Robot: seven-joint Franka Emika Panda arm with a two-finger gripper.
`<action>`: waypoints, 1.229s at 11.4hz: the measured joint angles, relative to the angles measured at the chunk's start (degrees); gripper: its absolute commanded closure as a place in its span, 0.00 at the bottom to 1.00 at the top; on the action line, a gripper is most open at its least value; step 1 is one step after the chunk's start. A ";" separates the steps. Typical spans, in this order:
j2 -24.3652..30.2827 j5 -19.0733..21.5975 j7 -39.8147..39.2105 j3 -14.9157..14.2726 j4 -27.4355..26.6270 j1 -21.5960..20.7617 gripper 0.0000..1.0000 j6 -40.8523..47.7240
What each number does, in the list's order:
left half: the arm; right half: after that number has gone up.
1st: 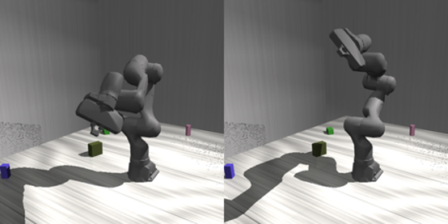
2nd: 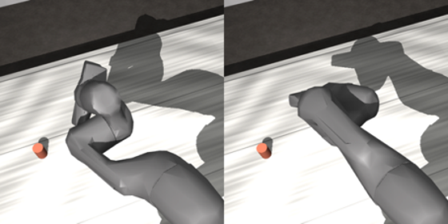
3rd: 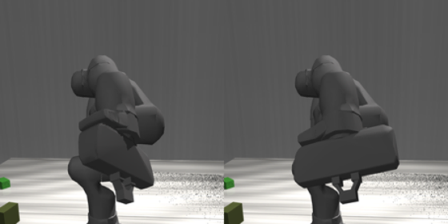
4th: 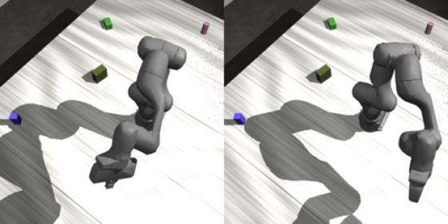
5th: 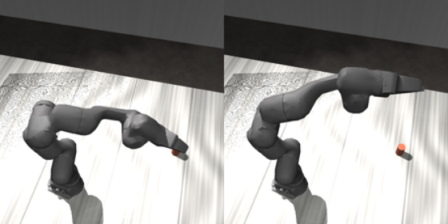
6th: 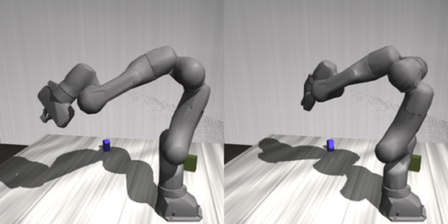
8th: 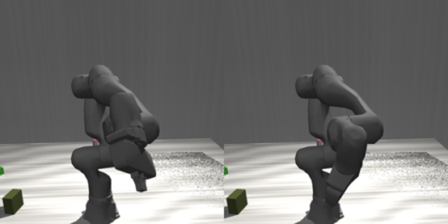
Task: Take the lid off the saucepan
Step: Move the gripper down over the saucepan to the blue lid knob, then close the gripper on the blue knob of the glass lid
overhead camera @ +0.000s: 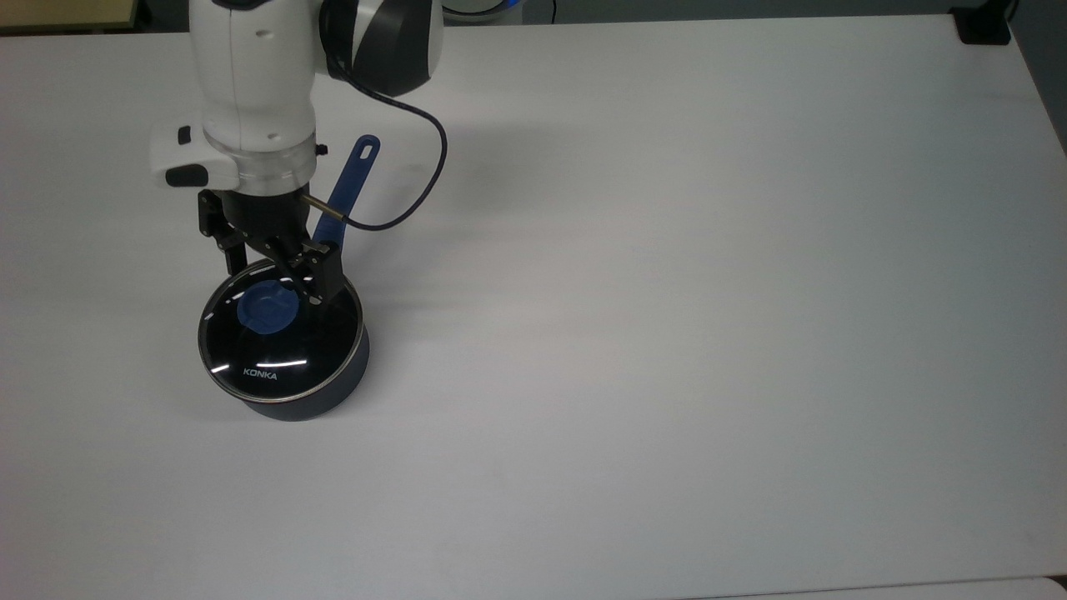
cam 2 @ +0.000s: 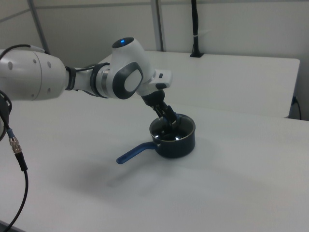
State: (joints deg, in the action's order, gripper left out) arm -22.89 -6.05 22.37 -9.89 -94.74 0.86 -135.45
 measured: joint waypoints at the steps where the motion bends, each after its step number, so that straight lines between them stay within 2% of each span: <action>1: -0.50 -0.03 1.14 0.00 0.09 0.00 0.00 -0.68; 3: -1.31 -1.57 4.63 0.00 0.34 0.01 0.11 -1.94; 5: -2.19 -2.13 6.83 0.00 1.77 0.27 0.29 -2.53; 6: -2.32 -2.14 7.18 0.00 2.34 0.48 0.32 -2.53; 10: -2.35 -2.14 7.44 0.00 2.92 0.70 0.39 -2.54; 14: -2.35 -2.14 7.44 0.00 3.01 0.72 0.40 -2.54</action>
State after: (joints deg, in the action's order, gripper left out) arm -25.24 -8.19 29.80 -9.89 -91.73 1.58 -137.99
